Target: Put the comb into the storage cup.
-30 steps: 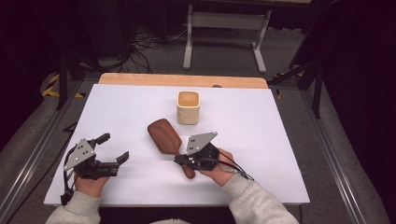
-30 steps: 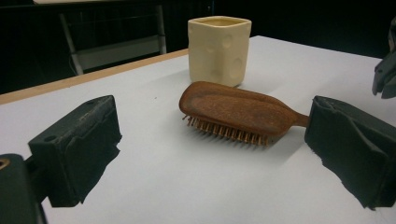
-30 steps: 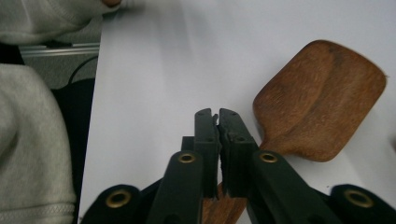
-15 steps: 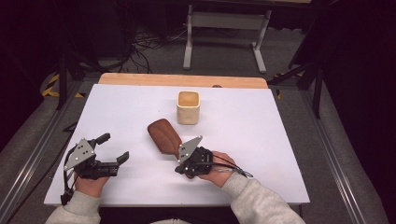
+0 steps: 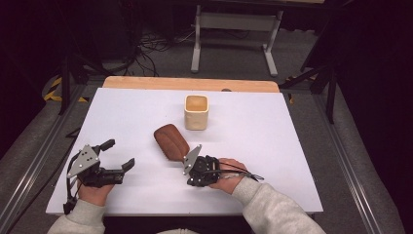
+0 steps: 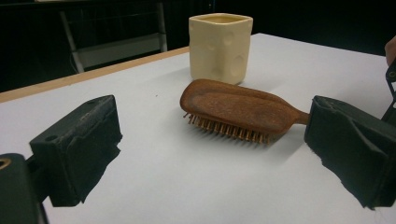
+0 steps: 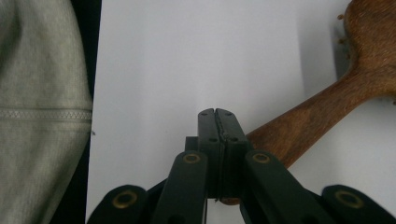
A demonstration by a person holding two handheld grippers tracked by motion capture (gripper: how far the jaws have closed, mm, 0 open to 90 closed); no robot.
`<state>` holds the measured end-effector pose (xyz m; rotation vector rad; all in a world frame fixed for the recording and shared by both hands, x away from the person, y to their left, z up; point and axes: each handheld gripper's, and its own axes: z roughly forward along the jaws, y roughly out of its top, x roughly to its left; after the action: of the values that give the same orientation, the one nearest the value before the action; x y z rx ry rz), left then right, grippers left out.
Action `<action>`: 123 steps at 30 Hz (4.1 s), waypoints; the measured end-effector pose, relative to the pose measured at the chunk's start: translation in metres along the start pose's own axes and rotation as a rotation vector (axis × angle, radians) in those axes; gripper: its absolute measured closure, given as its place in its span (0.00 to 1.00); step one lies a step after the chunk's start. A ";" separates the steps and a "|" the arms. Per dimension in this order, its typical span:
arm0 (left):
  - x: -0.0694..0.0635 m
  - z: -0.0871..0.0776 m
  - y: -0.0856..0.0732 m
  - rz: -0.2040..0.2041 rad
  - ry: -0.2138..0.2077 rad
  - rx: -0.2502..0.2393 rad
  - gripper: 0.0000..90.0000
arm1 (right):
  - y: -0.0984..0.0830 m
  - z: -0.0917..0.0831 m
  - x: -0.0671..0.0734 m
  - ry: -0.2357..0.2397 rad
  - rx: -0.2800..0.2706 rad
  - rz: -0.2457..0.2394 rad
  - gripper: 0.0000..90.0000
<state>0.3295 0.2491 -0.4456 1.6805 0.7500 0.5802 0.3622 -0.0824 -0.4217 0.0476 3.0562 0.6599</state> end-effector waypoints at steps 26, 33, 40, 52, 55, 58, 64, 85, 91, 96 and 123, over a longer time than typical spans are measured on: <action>0.001 0.000 0.000 -0.005 0.003 0.001 0.05 | -0.018 -0.005 -0.022 -0.059 0.114 0.041 1.00; 0.001 -0.001 0.000 -0.004 0.004 0.003 0.05 | -0.025 -0.006 -0.031 -0.102 0.125 0.059 1.00; 0.001 0.000 0.000 -0.005 0.006 0.000 0.06 | -0.031 -0.009 -0.043 -0.170 0.114 0.072 1.00; 0.001 0.000 0.000 -0.005 0.006 0.000 0.05 | -0.033 -0.008 -0.058 -0.232 0.093 0.074 1.00; 0.001 -0.001 0.000 -0.005 0.005 -0.001 0.05 | -0.034 -0.007 -0.061 -0.243 0.089 0.078 1.00; 0.001 -0.001 0.000 -0.005 0.007 0.000 0.05 | -0.035 -0.006 -0.065 -0.263 0.091 0.079 0.99; 0.001 -0.001 0.000 -0.005 0.005 0.001 0.05 | -0.036 -0.007 -0.065 -0.250 0.087 0.097 0.99; 0.001 -0.001 0.000 -0.009 0.007 -0.002 0.05 | -0.012 -0.032 -0.074 -0.190 -0.079 0.080 0.14; 0.001 -0.001 0.000 -0.008 0.006 -0.003 0.05 | -0.007 -0.027 -0.078 -0.155 -0.107 0.079 0.00; 0.001 -0.001 0.000 -0.008 0.006 -0.002 0.05 | -0.003 -0.022 -0.082 -0.144 -0.127 0.053 0.00; 0.002 -0.001 -0.001 -0.008 0.004 0.002 0.05 | 0.000 0.016 -0.107 -0.107 -0.021 0.082 0.25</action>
<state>0.3300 0.2508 -0.4464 1.6775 0.7600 0.5782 0.4698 -0.0793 -0.4359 0.2017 2.9575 0.6696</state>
